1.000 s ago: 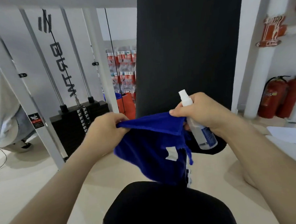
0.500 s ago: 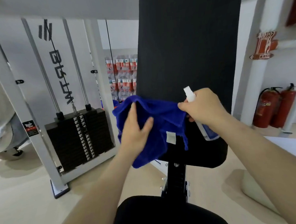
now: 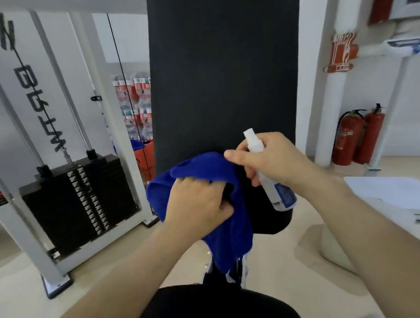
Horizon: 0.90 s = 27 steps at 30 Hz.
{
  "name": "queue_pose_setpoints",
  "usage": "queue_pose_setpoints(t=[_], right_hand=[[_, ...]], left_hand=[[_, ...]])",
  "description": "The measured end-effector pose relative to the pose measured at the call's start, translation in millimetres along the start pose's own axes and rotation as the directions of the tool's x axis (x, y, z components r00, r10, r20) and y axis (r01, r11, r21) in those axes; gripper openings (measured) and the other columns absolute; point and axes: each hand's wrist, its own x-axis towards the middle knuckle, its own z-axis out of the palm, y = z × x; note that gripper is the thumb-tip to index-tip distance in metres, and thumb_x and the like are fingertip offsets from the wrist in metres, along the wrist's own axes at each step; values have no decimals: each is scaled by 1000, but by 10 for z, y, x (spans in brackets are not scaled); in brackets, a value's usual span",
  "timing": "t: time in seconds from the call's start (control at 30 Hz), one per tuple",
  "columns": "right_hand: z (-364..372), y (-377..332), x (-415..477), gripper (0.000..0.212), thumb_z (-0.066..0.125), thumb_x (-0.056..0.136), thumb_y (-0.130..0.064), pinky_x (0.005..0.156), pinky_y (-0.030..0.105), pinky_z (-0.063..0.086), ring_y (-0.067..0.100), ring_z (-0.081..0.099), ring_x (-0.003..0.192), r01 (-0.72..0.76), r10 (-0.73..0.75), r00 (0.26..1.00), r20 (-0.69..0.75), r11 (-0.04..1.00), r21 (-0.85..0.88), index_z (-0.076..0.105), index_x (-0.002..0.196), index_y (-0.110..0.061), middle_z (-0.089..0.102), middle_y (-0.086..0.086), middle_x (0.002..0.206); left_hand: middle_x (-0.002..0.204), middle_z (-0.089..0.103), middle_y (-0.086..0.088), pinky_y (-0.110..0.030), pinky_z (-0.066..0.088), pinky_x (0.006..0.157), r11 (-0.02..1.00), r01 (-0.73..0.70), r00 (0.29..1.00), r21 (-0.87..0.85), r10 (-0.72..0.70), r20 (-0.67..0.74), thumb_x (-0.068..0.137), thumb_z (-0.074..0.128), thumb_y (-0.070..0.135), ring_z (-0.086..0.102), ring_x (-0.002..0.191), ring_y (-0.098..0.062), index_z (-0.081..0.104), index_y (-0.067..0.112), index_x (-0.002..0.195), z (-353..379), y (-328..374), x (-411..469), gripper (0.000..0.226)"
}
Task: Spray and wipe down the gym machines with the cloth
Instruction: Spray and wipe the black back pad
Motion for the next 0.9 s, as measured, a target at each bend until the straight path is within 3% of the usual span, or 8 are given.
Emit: queue_pose_setpoints(t=[0.17, 0.23, 0.3, 0.4, 0.47, 0.63, 0.73, 0.9], right_hand=[[88, 193, -248, 75, 80, 68, -49, 68, 38, 57, 13, 66, 78, 54, -47, 998, 30, 945, -323, 38, 130, -46, 63, -13, 88], [225, 247, -284, 66, 70, 77, -39, 71, 41, 55, 18, 63, 77, 50, -121, 985, -125, 886, -461, 29, 128, -48, 62, -13, 85], [286, 265, -284, 46, 62, 81, -31, 67, 41, 54, 19, 61, 72, 38, -146, 966, -215, 898, -438, 35, 116, -41, 63, -10, 83], [260, 270, -258, 29, 62, 79, -29, 62, 36, 51, 17, 59, 71, -23, -74, 975, -208, 904, -427, 43, 100, -33, 62, -10, 81], [236, 259, -241, 22, 62, 76, -28, 60, 34, 47, 18, 58, 71, -48, -48, 976, -212, 903, -428, 47, 92, -30, 60, -10, 76], [151, 291, -264, 12, 58, 76, -25, 57, 34, 48, 17, 56, 67, -20, -85, 981, -177, 855, -518, 48, 83, -27, 58, -7, 70], [-55, 418, -370, 14, 59, 76, -21, 57, 36, 48, 18, 56, 66, -82, -42, 976, -212, 834, -545, 47, 79, -27, 57, -6, 69], [-277, 686, -479, 16, 66, 73, -12, 60, 44, 56, 20, 62, 61, -167, 103, 936, -336, 972, -167, 57, 70, -25, 63, -2, 63]], left_hand=[[78, 63, 14, -31, 50, 69, 828, 202, 942, -523, -18, 336, 76, 73, 26, 62, 77, -12, 63, 27, 82, -461, -116, 686, 12], [87, 72, 1, -34, 57, 74, 636, 443, 834, -632, -32, 551, 82, 73, 23, 68, 83, -19, 69, 16, 90, -624, -244, 749, 11], [82, 74, -2, -29, 58, 69, 636, 556, 724, -534, -56, 688, 85, 70, 38, 71, 78, -18, 70, 12, 86, -727, -340, 668, 25], [78, 64, 6, -27, 50, 64, 922, 350, 841, -168, -229, 491, 78, 69, 54, 61, 71, -13, 57, 22, 76, -634, -300, 371, 34], [103, 56, 8, -30, 50, 72, 981, 181, 952, -73, -156, 263, 76, 67, 54, 56, 88, -13, 54, 25, 88, -457, -89, 96, 34], [156, 28, -17, -47, 35, 112, 997, -60, 974, 54, 46, 223, 93, 33, 47, 34, 140, -34, 39, 2, 143, 46, 231, -336, 68], [158, 22, -15, -50, 27, 111, 990, -135, 975, 30, 127, 182, 89, 38, 52, 30, 140, -36, 29, 4, 147, 219, 369, -315, 76], [158, 15, -13, -53, 17, 111, 980, -198, 977, -28, 199, 81, 83, 45, 62, 24, 139, -36, 19, 6, 149, 456, 750, -64, 91]])
